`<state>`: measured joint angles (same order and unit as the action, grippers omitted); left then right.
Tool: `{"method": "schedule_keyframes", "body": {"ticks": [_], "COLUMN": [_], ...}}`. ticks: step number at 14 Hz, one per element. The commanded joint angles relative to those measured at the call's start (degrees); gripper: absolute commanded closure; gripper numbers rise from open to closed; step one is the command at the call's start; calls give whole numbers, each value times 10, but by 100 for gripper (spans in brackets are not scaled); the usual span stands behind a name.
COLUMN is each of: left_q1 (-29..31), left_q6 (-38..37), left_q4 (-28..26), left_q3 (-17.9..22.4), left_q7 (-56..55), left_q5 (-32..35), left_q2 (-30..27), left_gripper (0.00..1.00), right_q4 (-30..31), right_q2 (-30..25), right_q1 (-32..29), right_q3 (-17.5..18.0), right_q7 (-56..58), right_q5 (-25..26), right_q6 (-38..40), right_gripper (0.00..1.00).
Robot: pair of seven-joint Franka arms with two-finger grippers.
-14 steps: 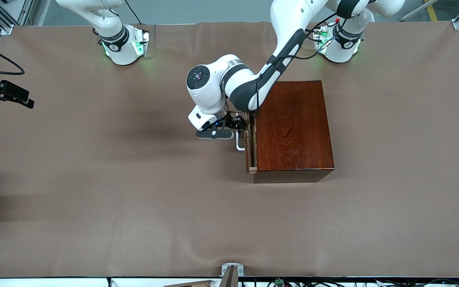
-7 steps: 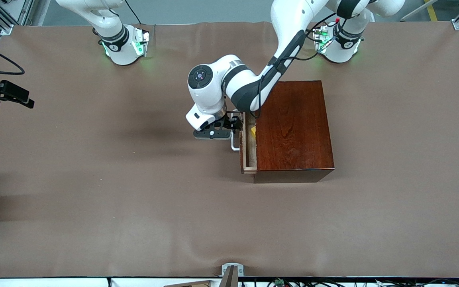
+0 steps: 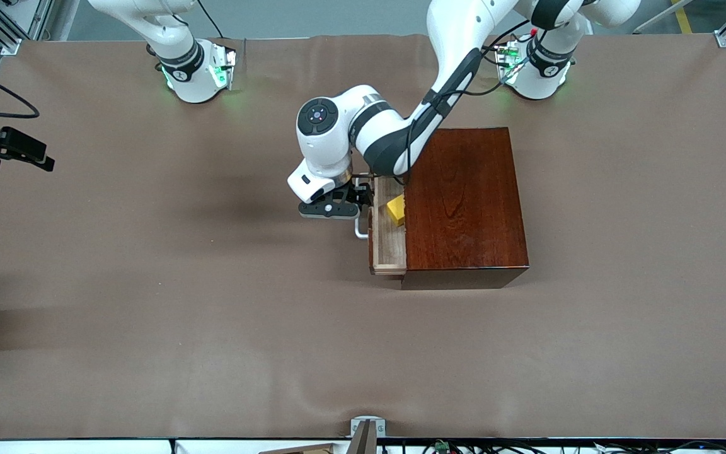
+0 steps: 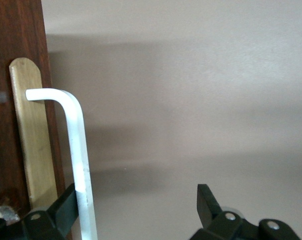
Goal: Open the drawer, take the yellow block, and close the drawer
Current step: 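Pull the drawer open by its handle with the left gripper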
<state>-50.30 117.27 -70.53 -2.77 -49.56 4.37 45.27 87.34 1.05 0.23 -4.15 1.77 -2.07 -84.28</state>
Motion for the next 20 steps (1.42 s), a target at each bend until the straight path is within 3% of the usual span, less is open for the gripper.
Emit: {"method": "schedule_keyframes", "body": {"ticks": [1, 13, 20], "left_q1": [-3, -4, -5], "left_q6": [39, 134, 167], "left_q4": [11, 13, 16], "left_q3": [-10, -40, -45], "left_q7": [1, -1, -4], "left_q5": [-31, -33, -33], "left_q2": [10, 18, 17], "left_gripper": [0, 0, 0], "right_q4": [-9, -10, -11], "right_q2": [1, 4, 23], "right_q1": [-3, 13, 63], "right_q3": [6, 11, 9], "right_q7": [-5, -4, -4], "right_q5": [3, -21, -29], "right_q6": [9, 10, 6], "right_gripper": [0, 0, 0]}}
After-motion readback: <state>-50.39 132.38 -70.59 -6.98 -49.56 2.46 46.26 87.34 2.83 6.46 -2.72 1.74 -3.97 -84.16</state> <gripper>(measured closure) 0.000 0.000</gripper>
